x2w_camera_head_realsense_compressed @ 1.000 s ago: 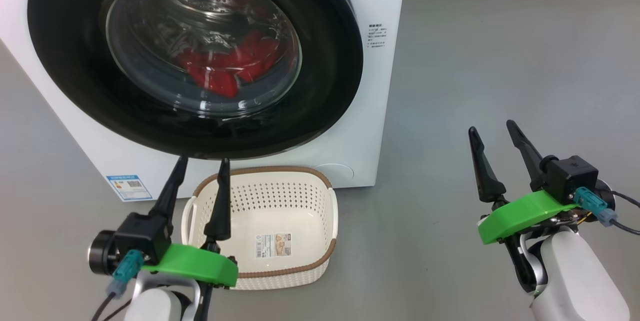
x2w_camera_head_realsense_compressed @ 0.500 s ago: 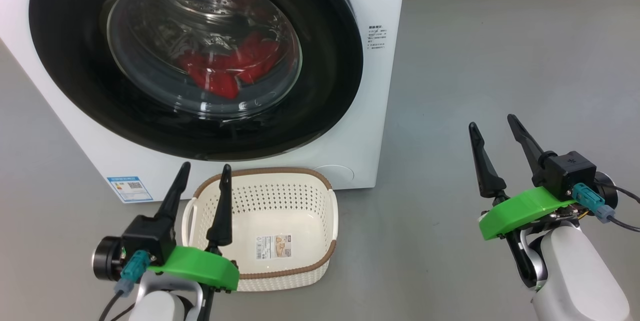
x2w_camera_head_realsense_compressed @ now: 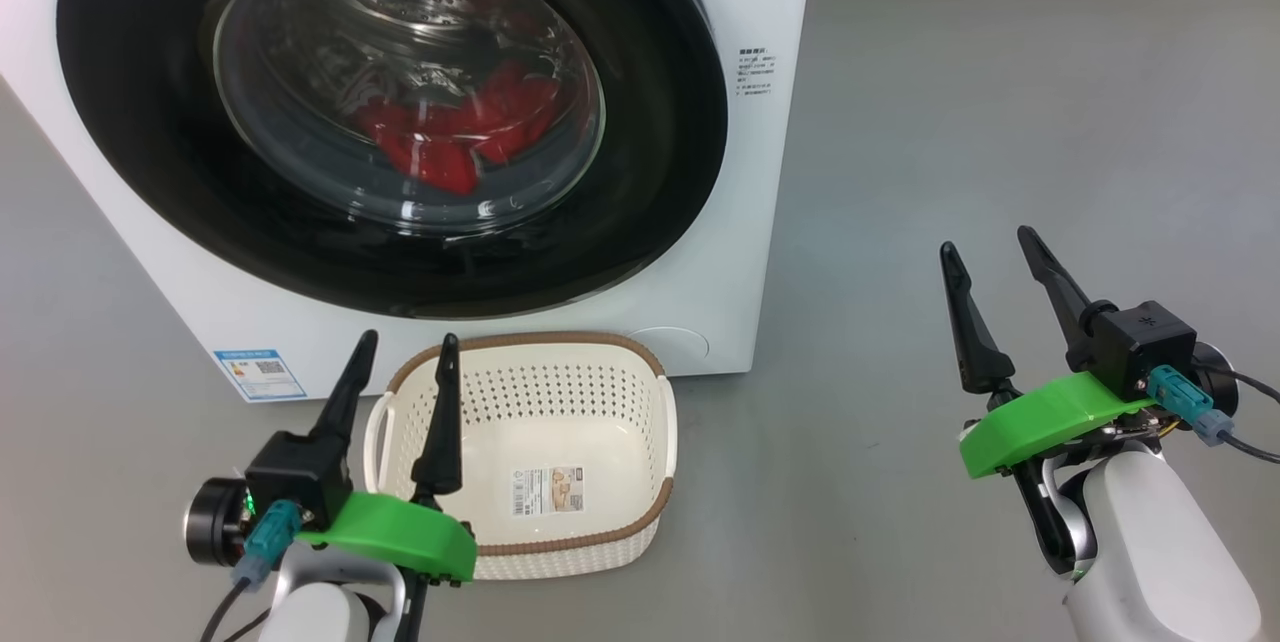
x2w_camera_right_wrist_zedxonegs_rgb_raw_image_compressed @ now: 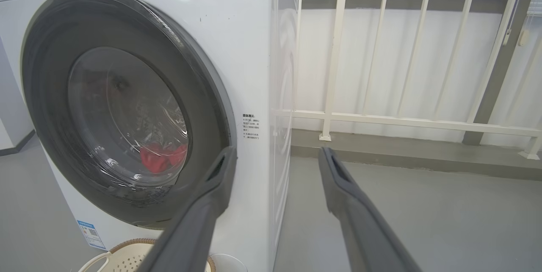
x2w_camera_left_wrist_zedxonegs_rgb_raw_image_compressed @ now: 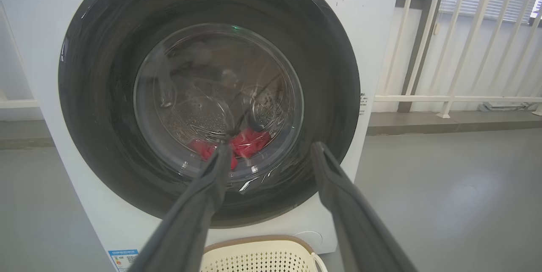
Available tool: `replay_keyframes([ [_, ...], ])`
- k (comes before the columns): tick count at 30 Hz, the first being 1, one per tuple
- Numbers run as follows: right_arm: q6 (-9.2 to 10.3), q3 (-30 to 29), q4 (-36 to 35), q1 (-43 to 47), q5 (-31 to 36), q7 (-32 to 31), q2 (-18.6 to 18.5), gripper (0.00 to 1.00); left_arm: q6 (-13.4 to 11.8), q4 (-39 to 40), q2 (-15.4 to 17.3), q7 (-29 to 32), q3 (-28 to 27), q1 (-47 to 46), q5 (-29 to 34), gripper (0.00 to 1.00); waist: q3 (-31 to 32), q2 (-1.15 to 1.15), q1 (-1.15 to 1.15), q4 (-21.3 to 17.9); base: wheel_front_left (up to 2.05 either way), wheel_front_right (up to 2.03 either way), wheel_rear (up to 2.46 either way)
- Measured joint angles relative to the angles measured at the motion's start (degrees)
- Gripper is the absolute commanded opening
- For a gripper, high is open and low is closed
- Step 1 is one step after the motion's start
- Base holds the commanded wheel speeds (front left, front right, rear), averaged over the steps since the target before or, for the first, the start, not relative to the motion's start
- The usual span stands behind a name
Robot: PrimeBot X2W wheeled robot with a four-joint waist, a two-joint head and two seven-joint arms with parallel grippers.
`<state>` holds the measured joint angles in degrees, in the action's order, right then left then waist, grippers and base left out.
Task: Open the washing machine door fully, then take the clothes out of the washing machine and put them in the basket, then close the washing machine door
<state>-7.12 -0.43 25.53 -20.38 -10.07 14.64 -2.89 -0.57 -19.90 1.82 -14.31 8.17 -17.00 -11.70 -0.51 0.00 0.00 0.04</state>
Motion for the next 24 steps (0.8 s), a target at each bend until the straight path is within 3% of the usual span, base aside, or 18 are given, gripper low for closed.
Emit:
replay_keyframes([
  [19, 0.00, -0.8, -1.7, -3.9, -1.1, 0.0, -0.1, 1.00, -0.5, 7.5, 0.0, -0.2, 1.3, -1.2, -0.5, 1.00, -5.7, 0.00, 0.00, 1.3, 0.00, 0.00, 0.00],
  [20, 0.00, -0.8, -1.9, -4.6, -1.4, 0.0, -0.1, 0.63, -0.5, 8.4, 0.0, -0.2, 1.6, -1.2, -0.5, 1.00, -6.3, 0.00, 0.00, 1.4, 0.00, 0.00, 0.00],
  [22, 0.00, -0.8, -2.1, -6.1, -2.2, 0.0, -0.1, 0.13, -0.5, 9.8, 0.0, -0.2, 2.3, -1.5, -0.5, 1.00, -7.5, 0.00, 0.00, 1.6, 0.00, 0.00, 0.00],
  [23, 0.00, -0.8, -2.1, -6.9, -3.0, 0.0, -0.1, 0.00, -0.5, 10.5, 0.0, -0.2, 2.6, -1.8, -0.5, 1.00, -8.1, 0.00, 0.00, 1.8, 0.00, 0.00, 0.00],
  [24, 0.00, -0.8, -2.1, -7.8, -3.2, 0.0, -0.1, 0.00, -0.5, 11.3, 0.0, -0.2, 2.9, -2.1, -0.5, 1.00, -8.8, 0.00, 0.00, 1.9, 0.00, 0.00, 0.00],
])
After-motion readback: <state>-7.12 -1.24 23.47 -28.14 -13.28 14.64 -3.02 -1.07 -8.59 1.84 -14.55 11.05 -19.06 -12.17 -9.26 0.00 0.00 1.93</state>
